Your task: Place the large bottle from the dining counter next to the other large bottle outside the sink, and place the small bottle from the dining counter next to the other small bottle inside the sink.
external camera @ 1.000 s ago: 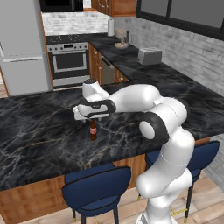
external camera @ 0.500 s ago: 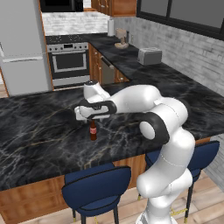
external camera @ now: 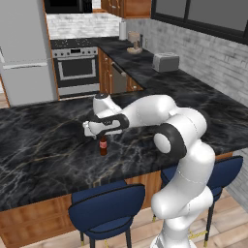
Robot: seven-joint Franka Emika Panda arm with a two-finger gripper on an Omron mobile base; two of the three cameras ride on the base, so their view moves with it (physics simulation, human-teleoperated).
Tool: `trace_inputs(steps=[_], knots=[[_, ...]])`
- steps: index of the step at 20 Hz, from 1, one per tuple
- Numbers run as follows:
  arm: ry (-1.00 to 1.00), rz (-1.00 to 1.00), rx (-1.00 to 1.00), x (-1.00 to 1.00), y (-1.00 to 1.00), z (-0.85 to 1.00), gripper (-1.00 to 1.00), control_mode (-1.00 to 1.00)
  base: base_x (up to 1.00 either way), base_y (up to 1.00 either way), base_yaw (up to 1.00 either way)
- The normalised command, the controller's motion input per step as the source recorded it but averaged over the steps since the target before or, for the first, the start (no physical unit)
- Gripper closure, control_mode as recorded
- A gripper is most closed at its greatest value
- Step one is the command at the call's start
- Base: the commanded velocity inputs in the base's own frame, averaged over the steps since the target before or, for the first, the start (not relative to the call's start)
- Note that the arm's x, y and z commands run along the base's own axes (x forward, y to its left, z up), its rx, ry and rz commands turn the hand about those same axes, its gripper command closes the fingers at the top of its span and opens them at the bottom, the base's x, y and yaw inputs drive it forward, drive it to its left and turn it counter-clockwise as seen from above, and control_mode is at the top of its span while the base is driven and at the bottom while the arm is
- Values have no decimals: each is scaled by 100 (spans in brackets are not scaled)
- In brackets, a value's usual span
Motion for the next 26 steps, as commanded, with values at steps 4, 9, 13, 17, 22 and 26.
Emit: trace_inputs(steps=[4, 9, 13, 17, 22, 26], knots=[[0, 0, 0, 13, 0, -6, -100, -100, 0, 0, 0], [1, 0, 0, 3, 0, 0, -100, -100, 0, 0, 0], [0, 0, 0, 0, 2, 0, -100, -100, 0, 0, 0], [0, 0, 0, 0, 0, 0, -100, -100, 0, 0, 0], [0, 0, 0, 0, 0, 0, -100, -100, 0, 0, 0], [1, 0, 0, 0, 0, 0, 100, -100, 0, 0, 0]])
